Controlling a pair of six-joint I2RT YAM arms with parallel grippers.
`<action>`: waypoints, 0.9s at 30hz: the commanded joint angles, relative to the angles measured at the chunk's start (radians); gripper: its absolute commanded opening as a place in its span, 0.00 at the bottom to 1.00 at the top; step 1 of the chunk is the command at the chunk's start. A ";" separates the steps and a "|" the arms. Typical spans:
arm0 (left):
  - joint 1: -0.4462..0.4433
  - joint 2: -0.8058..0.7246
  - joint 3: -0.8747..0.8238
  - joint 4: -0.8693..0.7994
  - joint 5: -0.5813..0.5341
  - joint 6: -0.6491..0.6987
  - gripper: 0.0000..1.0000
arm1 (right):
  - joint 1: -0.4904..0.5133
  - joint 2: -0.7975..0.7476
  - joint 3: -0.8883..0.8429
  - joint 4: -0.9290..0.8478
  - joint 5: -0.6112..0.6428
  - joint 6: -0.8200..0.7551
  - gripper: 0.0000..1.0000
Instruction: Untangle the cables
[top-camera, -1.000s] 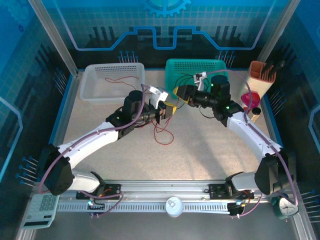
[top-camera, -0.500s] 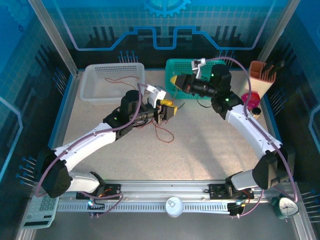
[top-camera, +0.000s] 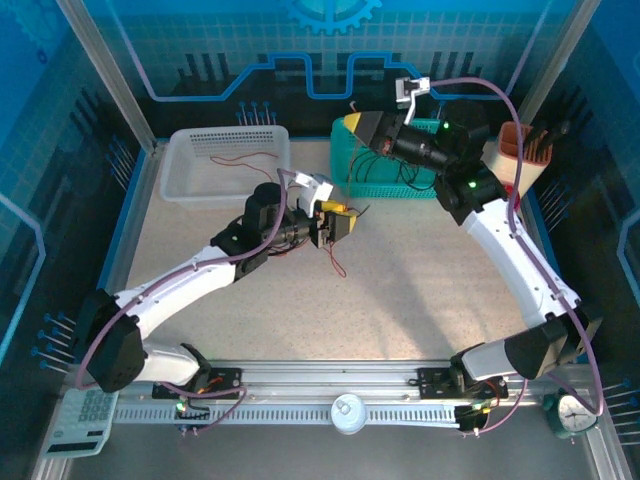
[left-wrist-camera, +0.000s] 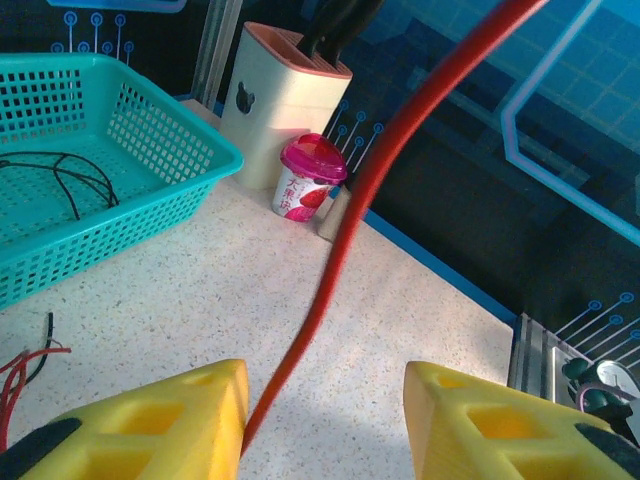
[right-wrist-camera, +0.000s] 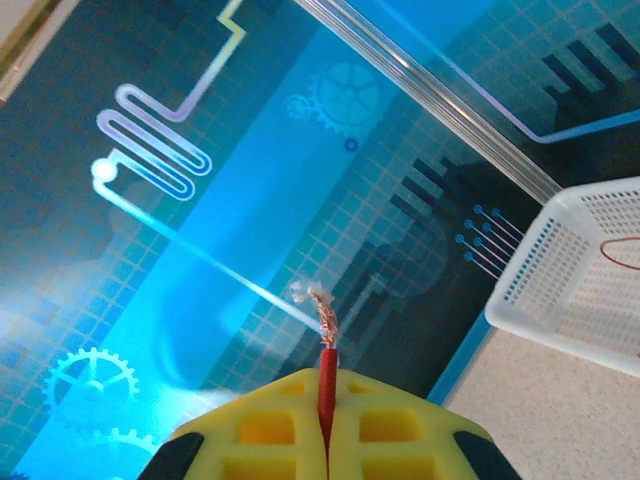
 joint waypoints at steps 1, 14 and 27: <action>0.000 0.022 -0.021 0.052 0.022 -0.036 0.45 | 0.014 0.013 0.061 -0.016 0.008 0.013 0.00; 0.000 -0.092 -0.086 0.067 -0.064 -0.068 0.56 | -0.007 0.039 0.259 -0.084 0.009 -0.001 0.00; 0.012 -0.343 -0.144 -0.117 -0.342 -0.413 0.84 | -0.052 0.048 0.313 -0.097 0.029 0.005 0.00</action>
